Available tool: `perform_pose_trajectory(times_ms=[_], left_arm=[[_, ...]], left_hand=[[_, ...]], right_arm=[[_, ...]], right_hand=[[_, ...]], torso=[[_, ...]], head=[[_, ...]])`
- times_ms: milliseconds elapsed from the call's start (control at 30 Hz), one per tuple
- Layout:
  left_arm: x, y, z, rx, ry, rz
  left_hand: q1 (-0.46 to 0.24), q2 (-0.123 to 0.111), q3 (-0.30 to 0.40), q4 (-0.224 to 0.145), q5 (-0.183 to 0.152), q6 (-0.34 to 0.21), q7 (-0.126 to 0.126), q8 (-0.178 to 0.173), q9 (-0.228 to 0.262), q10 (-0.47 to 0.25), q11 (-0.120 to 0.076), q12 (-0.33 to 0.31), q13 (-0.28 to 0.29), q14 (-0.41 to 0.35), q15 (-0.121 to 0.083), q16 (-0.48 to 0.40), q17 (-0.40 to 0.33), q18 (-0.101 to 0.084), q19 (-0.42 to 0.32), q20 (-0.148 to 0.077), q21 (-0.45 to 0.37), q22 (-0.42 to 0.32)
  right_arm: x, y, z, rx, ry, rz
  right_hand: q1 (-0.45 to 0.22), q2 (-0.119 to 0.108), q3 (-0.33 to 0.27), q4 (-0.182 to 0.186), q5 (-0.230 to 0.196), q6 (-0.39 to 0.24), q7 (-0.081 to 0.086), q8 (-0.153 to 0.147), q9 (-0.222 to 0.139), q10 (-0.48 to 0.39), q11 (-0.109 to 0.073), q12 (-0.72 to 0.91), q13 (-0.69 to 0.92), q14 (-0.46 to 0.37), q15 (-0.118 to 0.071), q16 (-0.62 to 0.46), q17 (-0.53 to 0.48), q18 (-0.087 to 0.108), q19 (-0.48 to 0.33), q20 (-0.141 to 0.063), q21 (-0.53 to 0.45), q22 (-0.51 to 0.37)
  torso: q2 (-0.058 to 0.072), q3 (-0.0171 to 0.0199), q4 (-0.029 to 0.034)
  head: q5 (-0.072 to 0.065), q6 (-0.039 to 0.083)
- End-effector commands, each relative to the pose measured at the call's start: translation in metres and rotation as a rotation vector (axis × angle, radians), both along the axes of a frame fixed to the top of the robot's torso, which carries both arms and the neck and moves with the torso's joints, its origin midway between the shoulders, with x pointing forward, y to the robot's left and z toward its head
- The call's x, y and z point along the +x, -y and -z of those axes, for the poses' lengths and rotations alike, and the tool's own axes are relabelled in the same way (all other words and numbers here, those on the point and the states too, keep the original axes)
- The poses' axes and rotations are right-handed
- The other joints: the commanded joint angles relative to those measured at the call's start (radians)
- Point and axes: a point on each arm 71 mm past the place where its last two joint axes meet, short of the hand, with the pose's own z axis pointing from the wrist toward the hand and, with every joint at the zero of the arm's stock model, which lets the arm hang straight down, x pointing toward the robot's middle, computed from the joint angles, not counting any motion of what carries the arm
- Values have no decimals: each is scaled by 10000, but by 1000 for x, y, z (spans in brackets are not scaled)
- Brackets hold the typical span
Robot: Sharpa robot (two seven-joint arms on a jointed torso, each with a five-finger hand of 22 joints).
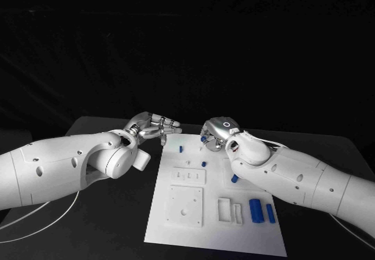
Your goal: Assemble the parts on the task board
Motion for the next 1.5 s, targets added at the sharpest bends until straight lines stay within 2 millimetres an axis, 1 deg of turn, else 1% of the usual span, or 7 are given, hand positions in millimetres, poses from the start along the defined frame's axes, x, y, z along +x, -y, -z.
perform_pose_trajectory(times_ms=[33, 333, 867, 1067, 1133, 1233, 1500], left_arm=[[0, 3, -3, -33, 106, 178], [0, 4, -3, -31, 101, 197], [1, 5, -2, -21, 92, 205], [1, 5, -2, -19, 87, 212], [2, 5, -2, -18, 86, 214], [2, 5, -2, -17, 85, 214], [2, 5, -2, -7, 76, 198]], left_hand=[[-76, -26, 31, 8, 57, -91, 2, -29, 10, -87, 6, 7, -8, 11, 34, 49, -9, 137, 25, 43, -34, 9], [-72, -30, 33, 7, 57, -103, 5, -33, 8, -101, 11, 4, -8, 7, 36, 48, -15, 138, 25, 45, -44, 20], [-72, -30, 33, 7, 57, -103, 5, -33, 8, -101, 11, 4, -8, 7, 36, 48, -15, 138, 25, 45, -44, 20], [-72, -30, 33, 7, 57, -103, 5, -33, 8, -101, 11, 4, -8, 7, 36, 48, -15, 138, 25, 45, -44, 20], [-72, -30, 33, 7, 57, -103, 5, -33, 8, -101, 11, 4, -8, 7, 36, 48, -15, 138, 25, 45, -44, 20], [-72, -30, 33, 7, 57, -103, 5, -33, 8, -101, 11, 4, -8, 7, 36, 48, -15, 138, 25, 45, -44, 20], [-65, -32, 37, 6, 62, -94, 4, -23, 12, -117, 16, 6, -9, 8, 38, 61, -22, 138, 31, 46, -62, 54]], right_arm=[[1, 0, 2, -151, -108, -56], [3, -1, 3, -191, -163, -29], [4, -3, 5, -237, -327, -105], [4, -3, 6, -223, -417, -137], [4, -3, 6, -215, -430, -143], [5, -3, 6, -197, -459, -155], [5, -4, 6, -161, -477, -184]], right_hand=[[-10, -89, -19, 53, -77, -17, 1, 33, -23, -10, 41, 38, -29, -11, -48, -38, 12, 125, 383, -34, -60, 24], [-42, -108, -16, 77, -121, -93, 19, 34, -44, -85, 68, 38, -50, -7, -16, -48, 8, 129, 389, -2, -97, 55], [-108, -180, -3, 143, -194, -276, 61, 34, -85, -272, 134, 33, -71, -1, 42, -72, -12, 145, 396, 55, -224, 120], [-282, -343, 113, 225, -259, -746, 182, 27, -183, -703, 286, 29, -118, -6, 147, -111, -50, 190, 392, 149, -395, 92], [-325, -396, 90, 262, -651, -828, 201, 27, -185, -952, 356, 27, -131, -2, 198, -130, -74, 184, 392, 204, -488, 50], [-370, -489, -2, 320, -930, -952, 217, 24, -191, -1140, 409, 26, -131, 7, 239, -151, -116, 192, 407, 243, -605, -2], [-293, -571, -296, 434, -1150, -1253, 220, 26, -205, -1561, 516, 22, -139, 17, 307, -162, -232, 238, 453, 320, -862, -129]], torso=[[9, -9, -8], [14, -6, 4], [5, -9, -15], [6, -11, -13], [7, -11, -14], [9, -10, -14], [9, 4, -18]], head=[[20, 8], [27, -13], [112, -63], [109, -64], [105, -65], [103, -63], [111, -61]])
